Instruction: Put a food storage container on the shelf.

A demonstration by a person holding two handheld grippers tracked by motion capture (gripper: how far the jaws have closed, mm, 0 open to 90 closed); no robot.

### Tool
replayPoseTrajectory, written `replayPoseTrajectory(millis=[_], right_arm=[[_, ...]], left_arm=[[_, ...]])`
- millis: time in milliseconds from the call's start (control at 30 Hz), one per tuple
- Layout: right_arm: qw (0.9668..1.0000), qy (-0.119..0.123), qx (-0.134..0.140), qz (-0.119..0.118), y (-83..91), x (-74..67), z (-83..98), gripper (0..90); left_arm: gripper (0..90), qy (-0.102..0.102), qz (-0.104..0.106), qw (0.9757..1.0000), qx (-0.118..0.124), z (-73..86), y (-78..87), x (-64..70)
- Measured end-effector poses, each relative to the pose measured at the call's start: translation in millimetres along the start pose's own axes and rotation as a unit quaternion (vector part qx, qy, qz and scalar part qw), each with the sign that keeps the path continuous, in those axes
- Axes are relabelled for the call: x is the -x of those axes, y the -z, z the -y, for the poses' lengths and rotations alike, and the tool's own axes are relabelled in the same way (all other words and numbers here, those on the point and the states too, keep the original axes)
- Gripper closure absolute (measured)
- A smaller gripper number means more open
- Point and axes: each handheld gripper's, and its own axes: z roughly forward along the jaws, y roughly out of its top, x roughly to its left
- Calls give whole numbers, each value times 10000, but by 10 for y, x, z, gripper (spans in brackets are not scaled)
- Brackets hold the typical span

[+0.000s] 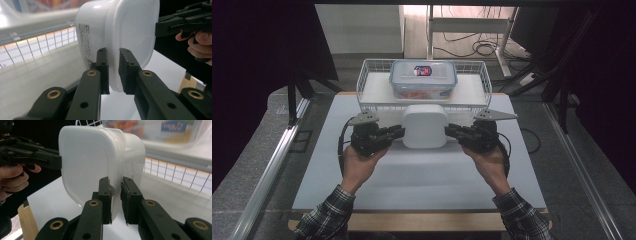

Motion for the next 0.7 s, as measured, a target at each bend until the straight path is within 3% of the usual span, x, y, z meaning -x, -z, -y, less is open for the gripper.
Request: replayPoseTrajectory(millis=[700], right_arm=[[9988,307,363,123,20,-19,-634,778]], left_arm=[[795,-241,-199,9987,406,-553,171,-64]])
